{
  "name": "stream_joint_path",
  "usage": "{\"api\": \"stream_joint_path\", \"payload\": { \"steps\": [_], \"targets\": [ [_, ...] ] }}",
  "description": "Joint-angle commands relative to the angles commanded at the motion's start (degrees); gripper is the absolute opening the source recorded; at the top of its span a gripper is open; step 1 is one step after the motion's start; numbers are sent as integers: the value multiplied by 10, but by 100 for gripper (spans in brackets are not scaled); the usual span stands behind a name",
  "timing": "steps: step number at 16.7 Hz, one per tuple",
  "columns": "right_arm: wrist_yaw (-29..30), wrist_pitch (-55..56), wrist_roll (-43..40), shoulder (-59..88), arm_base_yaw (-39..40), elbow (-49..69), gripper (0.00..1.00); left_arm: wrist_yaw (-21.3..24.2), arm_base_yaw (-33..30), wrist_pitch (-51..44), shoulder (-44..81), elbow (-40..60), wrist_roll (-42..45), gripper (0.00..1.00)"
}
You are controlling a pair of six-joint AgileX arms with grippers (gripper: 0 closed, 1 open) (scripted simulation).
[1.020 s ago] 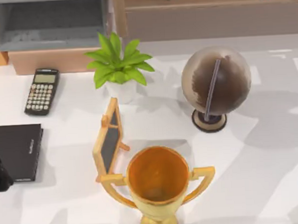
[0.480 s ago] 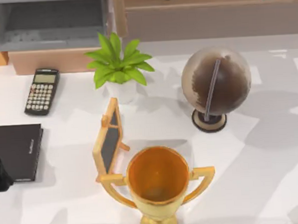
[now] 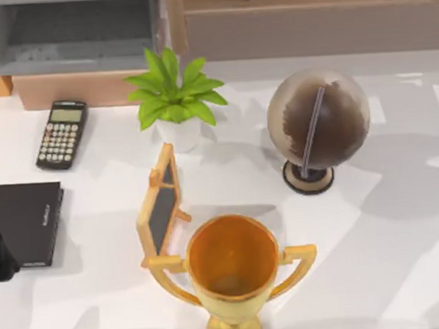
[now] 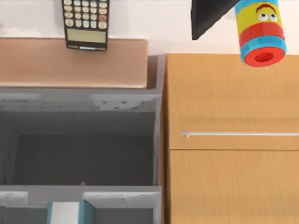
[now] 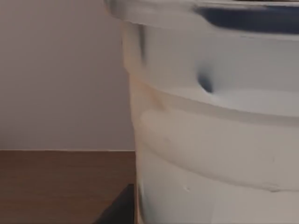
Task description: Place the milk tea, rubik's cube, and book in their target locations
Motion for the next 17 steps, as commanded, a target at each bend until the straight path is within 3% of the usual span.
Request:
{"api": "stream_joint_path", "payload": {
  "steps": [9,17],
  "targets": [
    [-1,0,1,-2,2,-1,0,0,0,0,0,0,0,100],
    [-19,26,2,-88,-17,-115,0,0,0,0,0,0,0,100]
  ]
}}
